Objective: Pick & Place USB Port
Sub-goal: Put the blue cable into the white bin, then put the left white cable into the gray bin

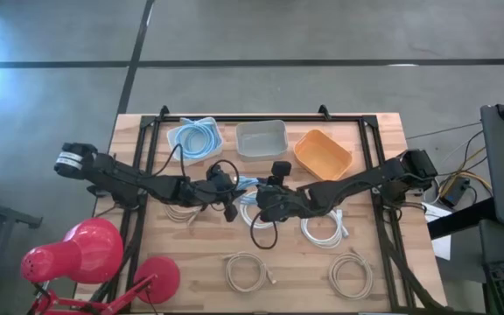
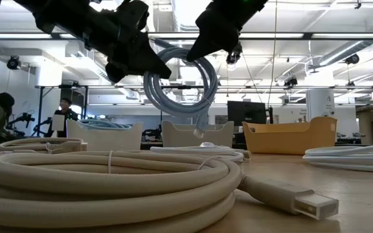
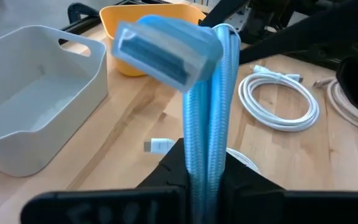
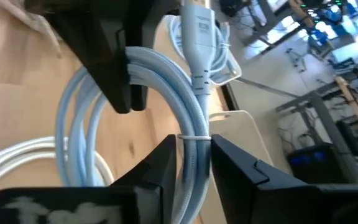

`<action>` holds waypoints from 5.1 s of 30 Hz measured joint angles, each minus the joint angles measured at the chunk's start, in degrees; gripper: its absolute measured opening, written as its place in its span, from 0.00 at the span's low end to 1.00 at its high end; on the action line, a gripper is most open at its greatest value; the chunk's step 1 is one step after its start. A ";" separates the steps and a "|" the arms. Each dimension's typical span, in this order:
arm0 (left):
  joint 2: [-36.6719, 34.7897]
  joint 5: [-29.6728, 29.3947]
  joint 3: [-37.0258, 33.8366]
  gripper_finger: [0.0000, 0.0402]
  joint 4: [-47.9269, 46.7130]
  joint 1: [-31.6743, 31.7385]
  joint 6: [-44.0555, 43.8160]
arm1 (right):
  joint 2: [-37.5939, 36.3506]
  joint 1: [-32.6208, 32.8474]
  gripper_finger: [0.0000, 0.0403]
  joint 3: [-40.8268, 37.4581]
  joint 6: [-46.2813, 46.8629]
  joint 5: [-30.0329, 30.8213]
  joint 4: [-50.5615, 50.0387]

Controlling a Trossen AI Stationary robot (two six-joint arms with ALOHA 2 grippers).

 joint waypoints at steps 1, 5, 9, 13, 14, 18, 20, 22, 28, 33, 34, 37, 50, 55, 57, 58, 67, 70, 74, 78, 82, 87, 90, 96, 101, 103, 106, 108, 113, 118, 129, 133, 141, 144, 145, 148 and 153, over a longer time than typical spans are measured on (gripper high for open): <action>0.00 0.00 0.00 0.07 0.04 0.00 -0.12 | -0.02 0.00 0.26 -0.02 0.07 -0.21 -0.28; -0.94 -0.27 0.31 0.09 -1.64 0.33 -0.24 | -0.02 -0.01 0.33 -0.02 2.99 -0.16 -3.40; -4.91 -2.02 0.79 0.09 -7.47 1.81 -0.29 | -0.02 -0.02 0.39 -0.02 6.49 -0.22 -8.21; -10.96 -3.30 0.81 0.06 -15.36 4.78 0.31 | -0.02 -0.04 0.42 -0.11 9.72 -0.22 -12.22; -12.73 -3.96 0.81 0.06 -17.29 5.87 0.76 | -0.02 -0.04 0.43 -0.11 9.88 -0.22 -12.54; -19.73 -5.64 0.85 0.06 -24.75 12.06 1.91 | -0.02 -0.04 0.43 -0.11 9.90 -0.22 -12.35; -22.80 -5.64 0.86 0.07 -29.15 16.17 2.54 | -0.02 -0.04 0.43 -0.11 9.88 -0.22 -12.36; -25.37 -5.64 0.89 0.07 -34.03 21.02 2.62 | -0.02 -0.04 0.42 -0.11 9.29 -0.19 -12.25; -27.96 -3.38 -0.86 0.06 -40.88 35.47 4.22 | -0.02 -0.13 0.40 -0.13 8.60 -0.19 -11.90; -26.74 5.28 -2.59 0.08 -35.98 43.68 7.52 | -0.02 -0.22 0.39 -0.13 8.53 -0.19 -11.86; -26.65 7.03 -2.75 0.08 -34.54 44.57 8.51 | -0.02 -0.22 0.39 -0.13 8.34 -0.19 -11.86; -26.66 9.03 -2.33 0.06 -30.44 45.96 10.86 | -0.02 -0.20 0.38 -0.20 8.33 -0.19 -11.88; -24.94 7.06 -1.49 0.06 -37.15 46.23 14.50 | -0.02 -0.20 0.38 -0.33 8.59 -0.19 -11.83; -22.45 5.10 -2.75 0.07 -36.28 46.48 16.82 | -0.02 -0.20 0.36 -0.33 8.59 -0.19 -11.83; -21.46 4.90 -2.81 0.11 -36.54 46.51 17.97 | -0.02 -0.20 0.35 -0.33 8.59 -0.19 -11.84; -20.99 4.95 -2.89 0.13 -36.73 46.51 18.50 | -0.02 -0.20 0.35 -0.33 8.61 -0.20 -11.83; -15.93 3.59 -2.93 0.29 -36.68 46.58 19.85 | -0.02 -0.20 0.33 -0.44 8.78 -0.22 -11.84; -14.43 -1.11 -2.43 0.33 -37.42 46.58 20.08 | -0.02 -0.17 0.33 -0.44 8.64 -0.22 -11.84; -14.10 -4.34 -0.60 0.40 -38.33 46.61 21.83 | -0.02 -0.17 0.34 -0.44 8.52 -0.23 -11.85; -14.68 -4.51 1.60 0.45 -41.23 46.60 22.12 | -0.02 -0.17 0.33 -0.44 8.38 -0.24 -11.84; -14.80 -4.55 4.22 0.50 -45.80 46.51 21.81 | -0.02 -0.17 0.32 -0.57 8.44 -0.25 -11.86; -14.91 -2.14 6.80 0.51 -46.35 45.43 20.69 | -0.02 -0.17 0.33 -1.10 8.61 -0.30 -11.82; -14.93 3.05 7.68 0.51 -45.13 43.92 20.24 | 0.00 -0.17 0.34 -1.69 8.89 -1.04 -11.90; -14.87 12.05 7.67 0.50 -39.40 38.52 19.62 | 0.02 -0.19 0.35 -2.14 9.21 -9.69 -11.49; -14.81 13.22 7.53 0.49 -35.51 32.05 18.32 | 0.02 -0.39 0.35 -2.34 12.11 -12.72 -11.39; -14.80 13.33 6.97 0.49 -33.29 29.24 18.09 | 0.03 -0.78 0.35 -2.67 12.94 -12.81 -11.37; -14.78 13.43 5.46 0.49 -29.60 25.45 17.39 | 0.02 -2.00 0.35 -3.54 14.68 -15.66 -11.42; -14.78 13.45 4.08 0.49 -26.83 23.34 16.75 | 0.04 -3.11 0.35 -4.33 16.64 -19.09 -11.22; -14.78 13.42 0.35 0.49 -21.75 19.94 15.09 | 0.02 -5.79 0.35 -8.59 24.27 -25.75 -4.88; -14.75 13.40 -2.81 0.49 -18.71 19.32 14.01 | 0.02 -7.97 0.35 -13.14 32.23 -26.05 -2.29; -14.75 13.38 -4.70 0.49 -15.15 19.34 13.68 | 0.09 -9.05 0.34 -19.01 37.46 -29.27 8.00; -14.75 13.38 -4.70 0.49 -14.55 19.34 13.68 | 0.11 -9.80 0.33 -20.22 38.07 -28.70 8.09; -14.75 13.38 -4.70 0.49 -14.18 19.34 13.70 | 0.15 -9.90 0.33 -22.48 39.49 -28.65 11.34; -14.75 13.36 -4.70 0.49 -13.99 19.34 13.70 | 0.15 -9.99 0.33 -24.02 39.50 -28.59 15.09; -14.75 13.36 -4.70 0.49 -13.95 19.34 13.70 | 0.15 -9.99 0.33 -24.52 39.51 -28.57 15.88; -14.75 13.35 -4.70 0.49 -13.97 19.34 13.70 | 0.15 -10.03 0.33 -25.82 39.50 -28.54 17.33; -14.75 13.35 -4.70 0.49 -13.81 19.34 13.72 | 0.15 -10.06 0.31 -26.79 40.59 -28.54 18.13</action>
